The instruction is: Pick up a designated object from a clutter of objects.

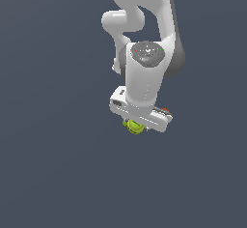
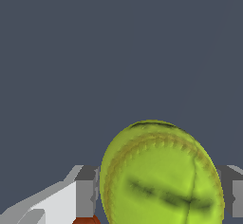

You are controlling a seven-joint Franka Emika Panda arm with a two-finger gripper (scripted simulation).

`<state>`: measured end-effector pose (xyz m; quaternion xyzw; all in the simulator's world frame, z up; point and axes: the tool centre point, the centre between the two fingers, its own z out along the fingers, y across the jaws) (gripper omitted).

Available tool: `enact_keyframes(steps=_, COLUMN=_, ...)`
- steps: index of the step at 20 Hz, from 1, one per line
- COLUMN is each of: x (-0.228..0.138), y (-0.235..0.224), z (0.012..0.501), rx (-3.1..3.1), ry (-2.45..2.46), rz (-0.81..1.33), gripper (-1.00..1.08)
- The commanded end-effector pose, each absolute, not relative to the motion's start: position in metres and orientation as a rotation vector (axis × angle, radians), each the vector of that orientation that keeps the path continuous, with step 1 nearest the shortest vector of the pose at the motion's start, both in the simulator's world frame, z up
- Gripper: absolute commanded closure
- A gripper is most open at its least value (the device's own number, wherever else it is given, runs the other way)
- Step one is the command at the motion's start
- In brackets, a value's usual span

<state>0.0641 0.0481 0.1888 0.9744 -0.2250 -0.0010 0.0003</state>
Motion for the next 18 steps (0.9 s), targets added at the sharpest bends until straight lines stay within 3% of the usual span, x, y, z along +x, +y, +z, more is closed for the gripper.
enact_keyframes(steps=1, x=0.056, y=0.054, z=0.218, rx=3.061, ry=-0.707, rz=0.0, gripper=1.08)
enact_keyframes(steps=10, x=0.032, y=0.074, z=0.308, rx=3.06, ry=-0.707, rz=0.001, gripper=1.08)
enact_keyframes(steps=18, x=0.022, y=0.085, z=0.355, rx=3.06, ry=-0.707, rz=0.0, gripper=1.08)
